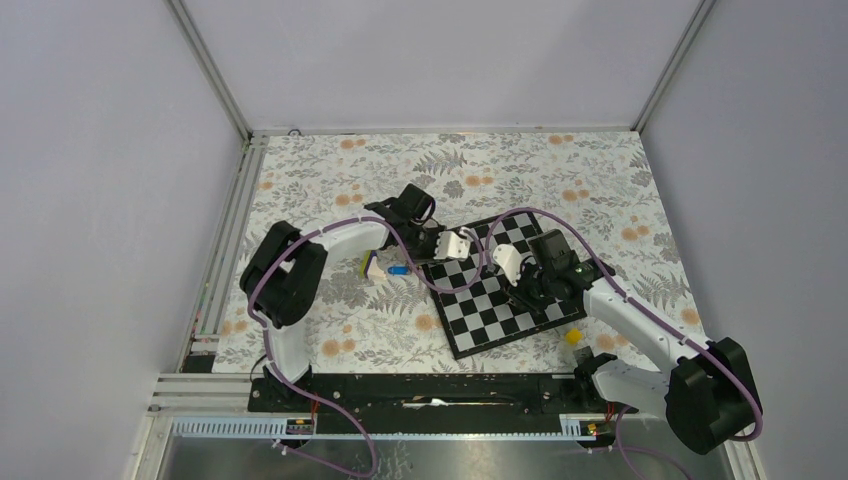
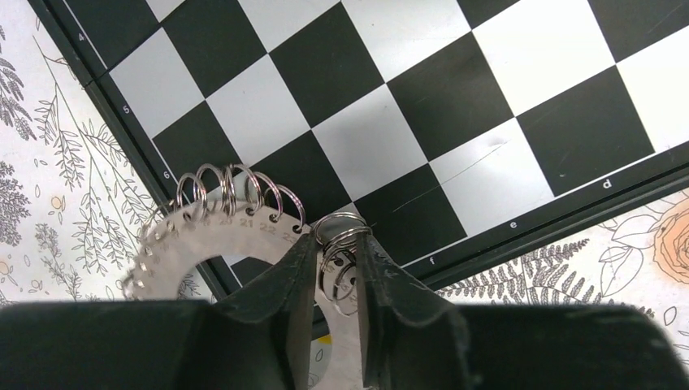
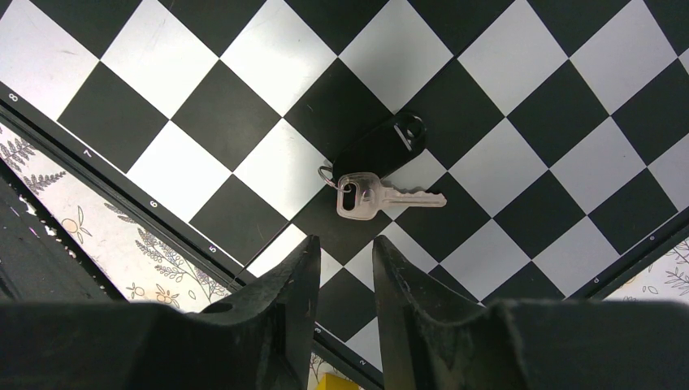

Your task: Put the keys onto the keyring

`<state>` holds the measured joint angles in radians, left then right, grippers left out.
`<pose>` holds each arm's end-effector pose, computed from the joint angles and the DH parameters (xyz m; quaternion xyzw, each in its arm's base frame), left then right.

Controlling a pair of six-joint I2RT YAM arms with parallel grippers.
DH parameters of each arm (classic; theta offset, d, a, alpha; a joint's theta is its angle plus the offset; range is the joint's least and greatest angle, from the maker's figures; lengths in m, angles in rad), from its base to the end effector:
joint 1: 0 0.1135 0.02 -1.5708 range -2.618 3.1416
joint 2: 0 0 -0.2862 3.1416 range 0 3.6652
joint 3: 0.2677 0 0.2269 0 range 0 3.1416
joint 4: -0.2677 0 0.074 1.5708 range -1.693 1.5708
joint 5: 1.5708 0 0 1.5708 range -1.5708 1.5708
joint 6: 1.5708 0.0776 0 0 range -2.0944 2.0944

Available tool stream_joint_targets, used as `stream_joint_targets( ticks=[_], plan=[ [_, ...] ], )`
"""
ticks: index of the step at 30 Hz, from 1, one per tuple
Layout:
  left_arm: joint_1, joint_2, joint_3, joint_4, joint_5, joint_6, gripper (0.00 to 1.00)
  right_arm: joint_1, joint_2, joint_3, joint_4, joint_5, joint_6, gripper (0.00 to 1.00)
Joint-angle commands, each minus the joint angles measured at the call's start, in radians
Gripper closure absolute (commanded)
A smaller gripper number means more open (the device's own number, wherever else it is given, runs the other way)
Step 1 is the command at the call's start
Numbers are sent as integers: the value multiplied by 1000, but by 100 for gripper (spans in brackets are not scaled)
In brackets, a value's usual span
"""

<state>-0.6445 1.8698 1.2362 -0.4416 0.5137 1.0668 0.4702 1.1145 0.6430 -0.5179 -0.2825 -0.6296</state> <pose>0.2837 -0.2609 0.1813 0.7488 0.5678 -0.1911 0.2836 0.1664 0.1088 0.2004 -0.5301 0.7876 0.1119 0.2936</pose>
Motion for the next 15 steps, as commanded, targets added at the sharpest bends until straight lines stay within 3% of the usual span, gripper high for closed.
stream_joint_targets(
  ticks=[1, 6, 15],
  plan=[
    [-4, -12, -20, 5, -36, 20, 83, -6, -7, -2, 3, -27, 12, 63],
    [-3, -50, -6, -17, -27, -2, 94, -5, 4, 12, 0, -35, 11, 63],
    [28, -113, 70, -130, 94, -65, 98, -5, 27, 107, -15, -94, 2, 63]
  ],
)
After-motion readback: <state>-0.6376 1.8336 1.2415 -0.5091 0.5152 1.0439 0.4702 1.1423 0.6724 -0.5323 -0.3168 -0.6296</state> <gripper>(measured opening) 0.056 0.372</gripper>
